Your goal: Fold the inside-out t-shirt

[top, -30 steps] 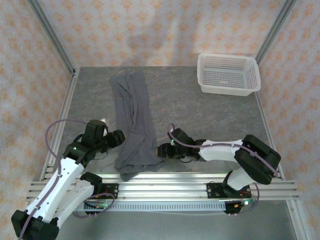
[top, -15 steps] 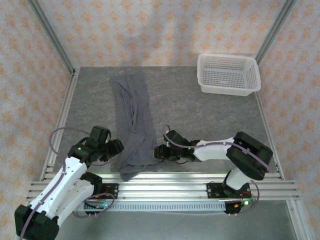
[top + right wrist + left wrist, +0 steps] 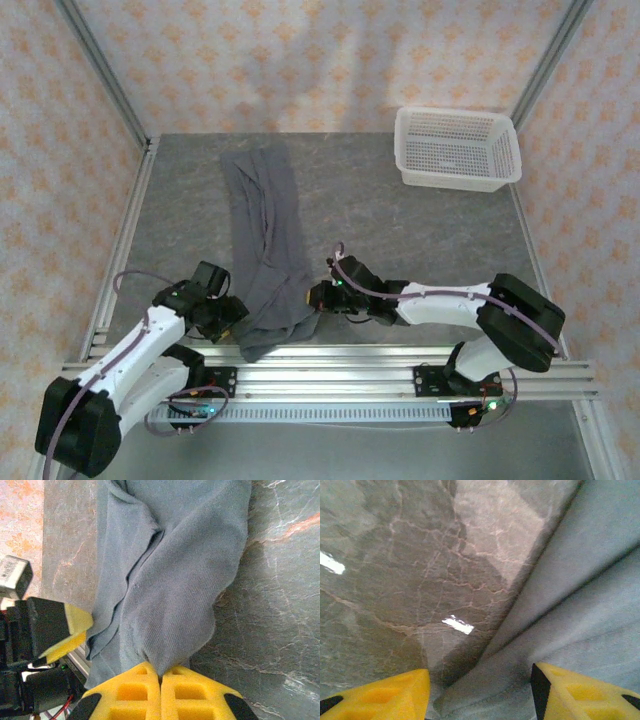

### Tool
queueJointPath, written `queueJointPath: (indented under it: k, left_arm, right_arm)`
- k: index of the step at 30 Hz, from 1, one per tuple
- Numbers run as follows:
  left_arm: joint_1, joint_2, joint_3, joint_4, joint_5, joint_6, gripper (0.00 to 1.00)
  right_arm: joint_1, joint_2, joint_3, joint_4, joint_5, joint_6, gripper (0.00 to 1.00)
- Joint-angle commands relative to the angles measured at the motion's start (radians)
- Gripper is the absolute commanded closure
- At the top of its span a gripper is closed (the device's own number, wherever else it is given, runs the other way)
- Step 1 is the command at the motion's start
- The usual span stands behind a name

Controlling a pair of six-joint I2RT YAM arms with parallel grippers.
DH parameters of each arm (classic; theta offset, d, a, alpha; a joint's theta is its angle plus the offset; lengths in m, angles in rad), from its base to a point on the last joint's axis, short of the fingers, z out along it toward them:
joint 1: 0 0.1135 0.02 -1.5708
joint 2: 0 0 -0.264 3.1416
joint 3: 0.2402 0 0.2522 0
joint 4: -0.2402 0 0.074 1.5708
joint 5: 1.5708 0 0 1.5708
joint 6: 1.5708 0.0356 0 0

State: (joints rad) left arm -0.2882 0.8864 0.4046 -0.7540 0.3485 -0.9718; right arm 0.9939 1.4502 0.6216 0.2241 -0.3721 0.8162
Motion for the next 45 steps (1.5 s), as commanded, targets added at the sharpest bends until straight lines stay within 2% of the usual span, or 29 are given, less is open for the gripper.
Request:
queueJointPath:
  k: [1, 8, 13, 16, 23, 30, 33, 38, 42, 45]
  left_arm:
    - [-0.008, 0.019, -0.008, 0.043, 0.041, -0.023, 0.43]
    - [-0.008, 0.017, -0.049, 0.152, 0.112, -0.084, 0.48]
    - [-0.009, 0.04, -0.061, 0.175, 0.121, -0.097, 0.54]
    - [-0.009, 0.039, -0.068, 0.212, 0.14, -0.123, 0.6]
    - [-0.011, 0.036, -0.057, 0.258, 0.167, -0.147, 0.84]
    - [-0.011, 0.007, -0.046, 0.292, 0.211, -0.152, 0.91]
    - [-0.011, -0.013, -0.045, 0.272, 0.193, -0.139, 0.99]
    - [-0.011, -0.012, -0.069, 0.244, 0.187, -0.112, 1.0]
    - [-0.011, -0.053, -0.042, 0.118, 0.109, -0.05, 1.0]
    - [-0.014, -0.106, -0.038, 0.156, 0.167, -0.031, 1.0]
  right_arm:
    - [-0.004, -0.008, 0.004, -0.022, 0.039, 0.004, 0.98]
    - [-0.004, -0.003, 0.0, -0.03, 0.053, 0.01, 0.98]
    - [-0.004, -0.004, 0.006, -0.052, 0.072, 0.008, 0.98]
    - [-0.004, -0.004, 0.006, -0.053, 0.076, 0.01, 0.98]
    - [-0.004, -0.004, 0.005, -0.049, 0.085, 0.015, 0.99]
    - [-0.003, -0.013, 0.004, -0.055, 0.091, 0.014, 0.99]
    - [-0.003, -0.013, 0.0, -0.053, 0.099, 0.016, 0.99]
    - [-0.004, -0.02, -0.021, -0.053, 0.124, 0.036, 1.0]
    - [0.0, -0.06, -0.06, -0.07, 0.119, 0.037, 1.0]
    - [0.009, -0.123, -0.095, -0.094, 0.112, 0.049, 1.0]
